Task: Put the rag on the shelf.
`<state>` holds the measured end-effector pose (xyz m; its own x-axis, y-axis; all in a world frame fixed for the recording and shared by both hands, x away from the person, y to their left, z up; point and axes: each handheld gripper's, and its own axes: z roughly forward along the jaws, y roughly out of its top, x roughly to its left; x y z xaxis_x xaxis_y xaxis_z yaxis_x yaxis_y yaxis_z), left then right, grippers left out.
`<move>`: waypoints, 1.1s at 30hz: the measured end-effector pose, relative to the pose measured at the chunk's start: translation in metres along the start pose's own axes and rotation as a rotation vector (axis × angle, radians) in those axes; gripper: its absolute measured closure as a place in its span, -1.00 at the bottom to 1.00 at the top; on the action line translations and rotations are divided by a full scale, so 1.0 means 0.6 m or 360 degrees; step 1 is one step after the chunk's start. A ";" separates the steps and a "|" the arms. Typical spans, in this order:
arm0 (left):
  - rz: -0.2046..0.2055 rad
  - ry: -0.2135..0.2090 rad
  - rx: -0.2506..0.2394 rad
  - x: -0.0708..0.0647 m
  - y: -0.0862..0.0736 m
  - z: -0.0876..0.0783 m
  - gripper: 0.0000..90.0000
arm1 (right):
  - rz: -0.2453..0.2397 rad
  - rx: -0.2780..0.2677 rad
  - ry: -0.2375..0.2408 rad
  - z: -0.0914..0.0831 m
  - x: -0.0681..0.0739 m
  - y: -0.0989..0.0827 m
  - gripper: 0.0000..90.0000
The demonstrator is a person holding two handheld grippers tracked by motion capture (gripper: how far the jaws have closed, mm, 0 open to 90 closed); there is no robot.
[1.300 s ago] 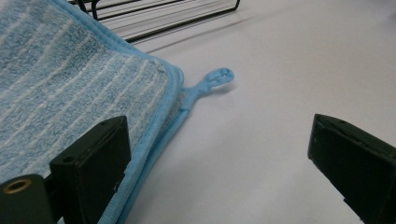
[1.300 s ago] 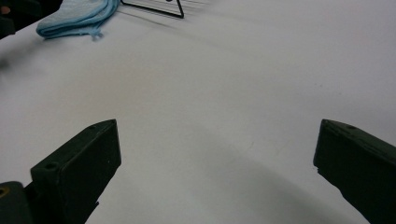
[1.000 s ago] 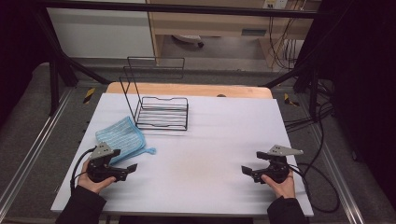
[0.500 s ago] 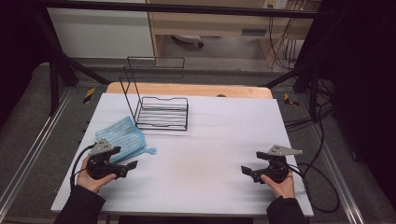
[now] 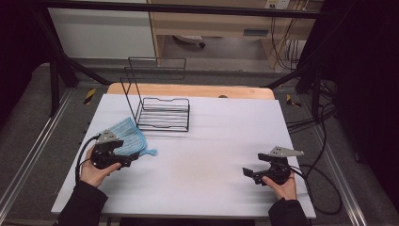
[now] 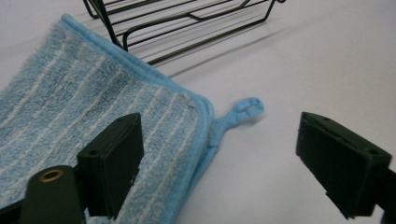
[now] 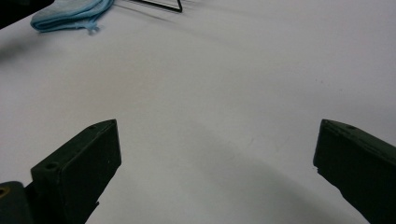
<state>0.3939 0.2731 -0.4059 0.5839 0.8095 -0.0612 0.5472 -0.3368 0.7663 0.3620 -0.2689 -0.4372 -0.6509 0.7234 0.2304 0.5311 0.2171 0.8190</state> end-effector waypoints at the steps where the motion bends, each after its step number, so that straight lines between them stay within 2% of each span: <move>1: -0.0002 0.0009 0.0015 0.002 0.000 0.005 -0.61 | -0.0001 0.0003 -0.0001 0.000 0.000 0.000 -0.97; 5: -0.0002 0.0047 0.0053 0.006 -0.001 0.020 -0.50 | -0.0001 0.0005 -0.0002 0.001 0.000 0.000 -0.97; 10: 0.0028 0.0074 0.0110 0.012 -0.009 0.038 -0.31 | -0.0008 0.0013 -0.0004 0.002 -0.001 0.000 -0.97; 12: 0.0058 0.0104 0.0150 0.017 -0.012 0.045 -0.22 | -0.0010 0.0017 -0.0007 0.002 -0.001 0.000 -0.97; 13: 0.0044 0.0096 0.0168 0.021 -0.017 0.050 -0.15 | -0.0012 0.0016 -0.0008 0.002 -0.001 0.000 -0.97; 19: 0.0070 0.0087 0.0183 0.028 -0.027 0.054 0.04 | -0.0009 0.0014 -0.0006 0.001 -0.001 0.000 -0.97; 28: 0.0100 0.0079 0.0216 0.024 -0.028 0.057 0.06 | -0.0004 0.0020 -0.0006 0.002 -0.001 0.000 -0.97; 33: 0.0175 0.0146 0.0250 0.013 -0.027 0.062 0.13 | -0.0004 0.0021 -0.0007 0.002 -0.002 0.000 -0.96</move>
<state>0.4116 0.2672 -0.4426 0.5923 0.8016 0.0813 0.5742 -0.4907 0.6554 0.3634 -0.2686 -0.4381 -0.6498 0.7258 0.2259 0.5366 0.2276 0.8125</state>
